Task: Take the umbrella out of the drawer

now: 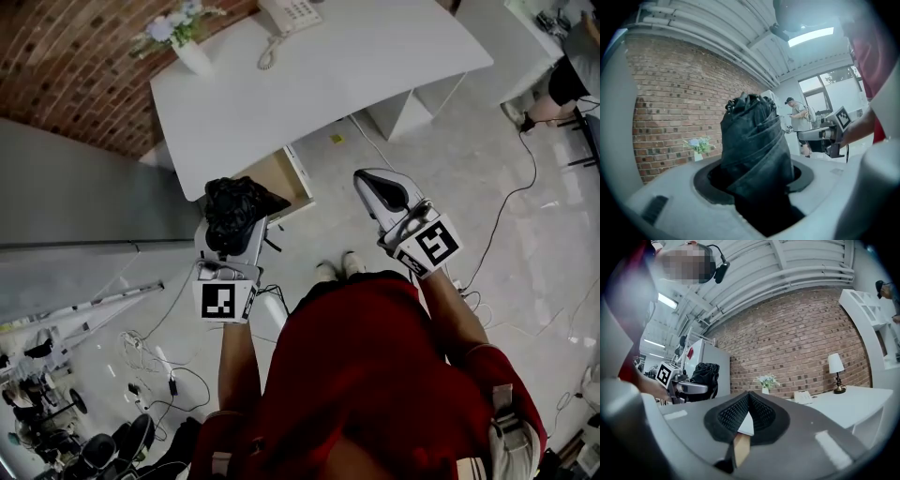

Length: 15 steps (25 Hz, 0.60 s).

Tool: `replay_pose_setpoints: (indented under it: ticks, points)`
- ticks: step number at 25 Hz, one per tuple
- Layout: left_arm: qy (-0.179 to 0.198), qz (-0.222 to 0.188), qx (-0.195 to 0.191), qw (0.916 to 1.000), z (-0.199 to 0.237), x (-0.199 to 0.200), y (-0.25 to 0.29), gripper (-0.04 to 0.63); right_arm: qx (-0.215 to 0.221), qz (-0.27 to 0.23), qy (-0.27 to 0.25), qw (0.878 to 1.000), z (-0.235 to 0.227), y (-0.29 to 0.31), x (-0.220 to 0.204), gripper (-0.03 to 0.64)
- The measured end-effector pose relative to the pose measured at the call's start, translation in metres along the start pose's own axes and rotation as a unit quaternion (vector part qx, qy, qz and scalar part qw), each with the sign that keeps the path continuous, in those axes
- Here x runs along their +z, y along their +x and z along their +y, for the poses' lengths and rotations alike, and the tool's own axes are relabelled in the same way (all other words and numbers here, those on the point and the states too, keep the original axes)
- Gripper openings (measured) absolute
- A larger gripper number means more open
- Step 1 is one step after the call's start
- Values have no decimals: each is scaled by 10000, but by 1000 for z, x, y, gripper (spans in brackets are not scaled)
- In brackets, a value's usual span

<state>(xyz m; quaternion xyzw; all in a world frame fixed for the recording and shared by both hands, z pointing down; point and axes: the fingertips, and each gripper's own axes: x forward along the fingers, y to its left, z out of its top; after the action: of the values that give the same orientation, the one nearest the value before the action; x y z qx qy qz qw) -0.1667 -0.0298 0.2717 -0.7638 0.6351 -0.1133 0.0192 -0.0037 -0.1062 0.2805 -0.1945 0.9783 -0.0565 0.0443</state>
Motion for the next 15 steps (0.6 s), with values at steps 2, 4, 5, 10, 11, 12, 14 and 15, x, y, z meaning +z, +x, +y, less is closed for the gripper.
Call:
replay_pose_setpoints:
  ticks: [2,4,5,10,11,12,14,15]
  points:
    - [-21,-94,71,9999,3,6,-10,259,22,42,-33,10000,4,-1,0,12]
    - [-79,-151,159,9997,7,10,-17,259,28,6,-51,10000,5,0,3,12]
    - [-116,-174,198,9996,9,11,-20,259,27,-18,-65,10000,6,2,5,12]
    - [-269,-274,304,9988,16,13,-31,259,45,-117,-180,9998,9,8,16,12]
    - [-281,-282,317,9987,17,12,-33,259,46,-131,-204,9997,10,9,18,12]
    - [-288,-284,327,9986,18,12,-34,259,48,-136,-226,9996,12,10,19,12]
    - [-293,-281,342,9986,19,10,-37,259,69,-129,-255,9996,15,12,20,12]
    - [-290,-282,344,9986,20,10,-38,259,88,-123,-263,9995,17,13,19,12]
